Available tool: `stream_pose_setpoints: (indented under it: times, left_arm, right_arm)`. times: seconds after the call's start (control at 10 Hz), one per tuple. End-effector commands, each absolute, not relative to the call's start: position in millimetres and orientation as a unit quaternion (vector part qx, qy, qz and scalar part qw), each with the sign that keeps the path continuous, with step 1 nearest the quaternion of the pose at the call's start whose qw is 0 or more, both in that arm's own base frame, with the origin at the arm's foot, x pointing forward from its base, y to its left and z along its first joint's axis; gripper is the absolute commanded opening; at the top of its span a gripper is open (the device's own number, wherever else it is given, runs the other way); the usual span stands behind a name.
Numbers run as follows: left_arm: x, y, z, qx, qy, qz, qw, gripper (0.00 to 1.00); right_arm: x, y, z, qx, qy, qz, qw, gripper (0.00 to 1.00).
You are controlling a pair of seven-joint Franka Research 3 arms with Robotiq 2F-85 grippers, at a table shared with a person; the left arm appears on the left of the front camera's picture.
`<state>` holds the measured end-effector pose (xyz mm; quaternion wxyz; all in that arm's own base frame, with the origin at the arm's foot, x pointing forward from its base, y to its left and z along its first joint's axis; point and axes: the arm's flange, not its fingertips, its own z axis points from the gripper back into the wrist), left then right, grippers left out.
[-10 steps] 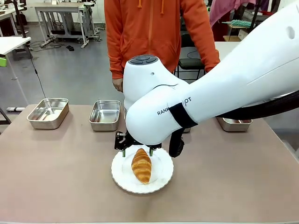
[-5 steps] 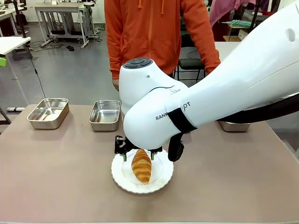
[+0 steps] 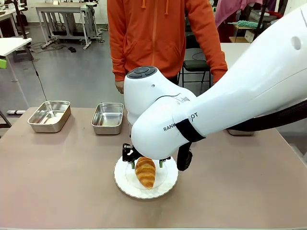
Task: Place the bread in the container.
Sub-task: Place the Butter Roll into the Airtight Container indicated by the human.
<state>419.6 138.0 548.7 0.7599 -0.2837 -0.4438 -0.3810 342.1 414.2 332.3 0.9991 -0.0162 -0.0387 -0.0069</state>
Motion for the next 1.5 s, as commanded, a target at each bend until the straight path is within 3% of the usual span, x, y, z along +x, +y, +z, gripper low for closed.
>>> stream_pose_setpoints:
  times: [0.0, 0.8, 0.9, 1.0, 1.1, 1.2, 1.3, 1.4]
  left_arm:
    - [418, 137, 550, -0.284, -0.448, -0.385, 0.756, 1.0]
    - [418, 137, 550, -0.284, -0.448, -0.385, 0.756, 1.0]
    - [418, 137, 550, -0.284, -0.448, -0.385, 0.756, 1.0]
    - [418, 137, 550, -0.284, -0.448, -0.385, 0.756, 1.0]
    - [418, 137, 550, -0.284, -0.448, -0.385, 0.756, 1.0]
    - [418, 137, 550, -0.284, -0.448, -0.385, 0.756, 1.0]
    - [418, 137, 550, -0.284, -0.448, -0.385, 0.756, 1.0]
    - [418, 137, 550, -0.284, -0.448, -0.385, 0.756, 1.0]
  right_arm:
    - [345, 417, 320, -0.016, -0.075, -0.022, 0.997, 1.0]
    - [355, 427, 298, -0.01, -0.073, -0.002, 0.997, 1.0]
    - [356, 427, 297, -0.009, -0.075, -0.006, 0.997, 0.8]
    - [355, 426, 298, -0.011, -0.079, -0.01, 0.997, 0.8]
    - [355, 426, 300, -0.018, -0.081, -0.01, 0.996, 0.6]
    - [354, 426, 303, -0.021, -0.081, -0.009, 0.996, 0.76]
    - [354, 427, 305, -0.029, -0.082, -0.007, 0.996, 0.4]
    - [357, 426, 306, -0.036, -0.021, -0.024, 0.999, 0.73]
